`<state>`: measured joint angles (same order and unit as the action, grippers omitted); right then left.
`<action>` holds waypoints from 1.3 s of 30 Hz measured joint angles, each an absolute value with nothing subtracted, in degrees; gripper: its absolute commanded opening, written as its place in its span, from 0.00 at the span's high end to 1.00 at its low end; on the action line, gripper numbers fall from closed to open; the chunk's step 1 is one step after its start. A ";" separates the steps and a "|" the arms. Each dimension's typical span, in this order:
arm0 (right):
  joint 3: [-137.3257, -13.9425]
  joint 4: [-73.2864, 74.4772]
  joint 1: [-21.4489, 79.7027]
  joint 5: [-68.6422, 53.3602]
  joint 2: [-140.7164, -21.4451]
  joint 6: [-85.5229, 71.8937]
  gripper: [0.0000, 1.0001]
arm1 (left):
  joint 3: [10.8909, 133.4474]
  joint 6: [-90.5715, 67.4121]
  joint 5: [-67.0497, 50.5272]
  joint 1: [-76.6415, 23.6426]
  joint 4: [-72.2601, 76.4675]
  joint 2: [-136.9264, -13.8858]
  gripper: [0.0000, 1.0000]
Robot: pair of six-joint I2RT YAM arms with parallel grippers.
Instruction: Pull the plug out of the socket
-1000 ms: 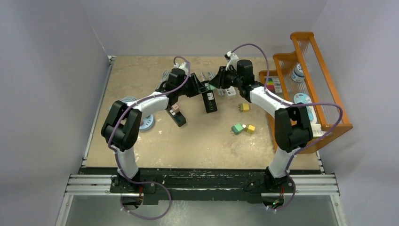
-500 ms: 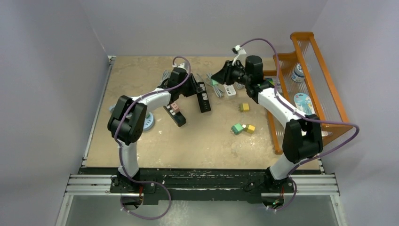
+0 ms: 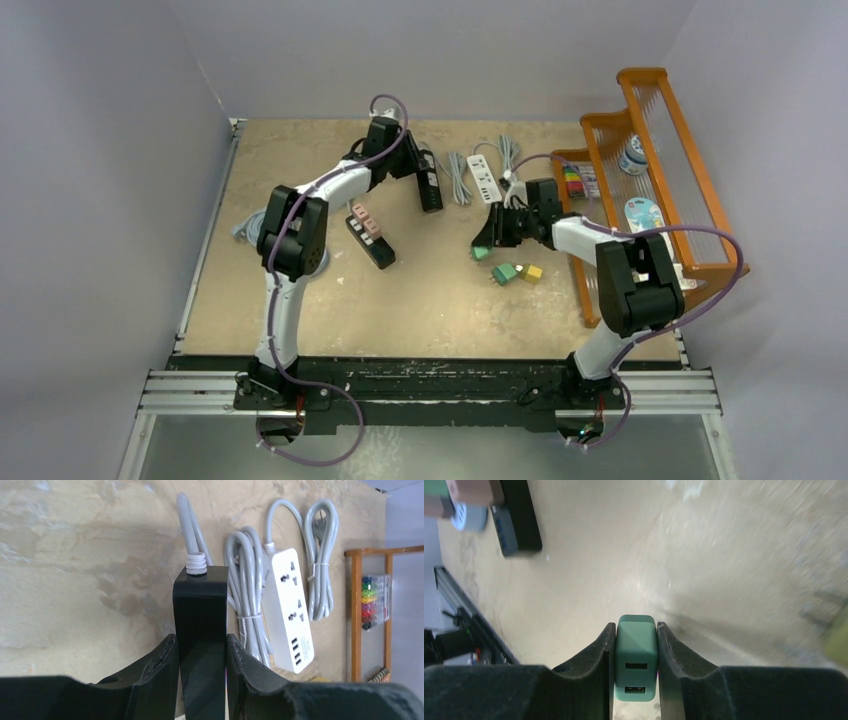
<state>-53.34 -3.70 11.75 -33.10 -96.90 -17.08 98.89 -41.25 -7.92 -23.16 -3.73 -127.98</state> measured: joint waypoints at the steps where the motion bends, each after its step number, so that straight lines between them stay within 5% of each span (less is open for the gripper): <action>1: -52.21 -3.14 11.90 -33.67 -96.68 -16.69 0.86 | 100.27 -41.12 -8.01 -22.65 -4.56 -128.73 0.56; 5: -48.51 -1.72 11.99 -35.77 -94.56 -15.05 0.62 | 102.89 -39.77 -7.51 -21.12 -7.11 -129.78 0.33; 14: -49.32 0.93 12.91 -32.34 -94.08 -13.67 0.36 | 103.37 -36.51 -5.74 -18.76 -12.45 -127.83 0.24; 28: -83.96 -2.87 37.23 -18.17 -105.06 -6.35 0.33 | 87.20 -37.45 -5.93 -6.02 -11.70 -92.95 0.19; 39: -95.61 1.39 42.74 -14.39 -124.22 -3.05 0.35 | 71.05 -36.99 -5.87 -1.19 -15.59 -83.66 0.17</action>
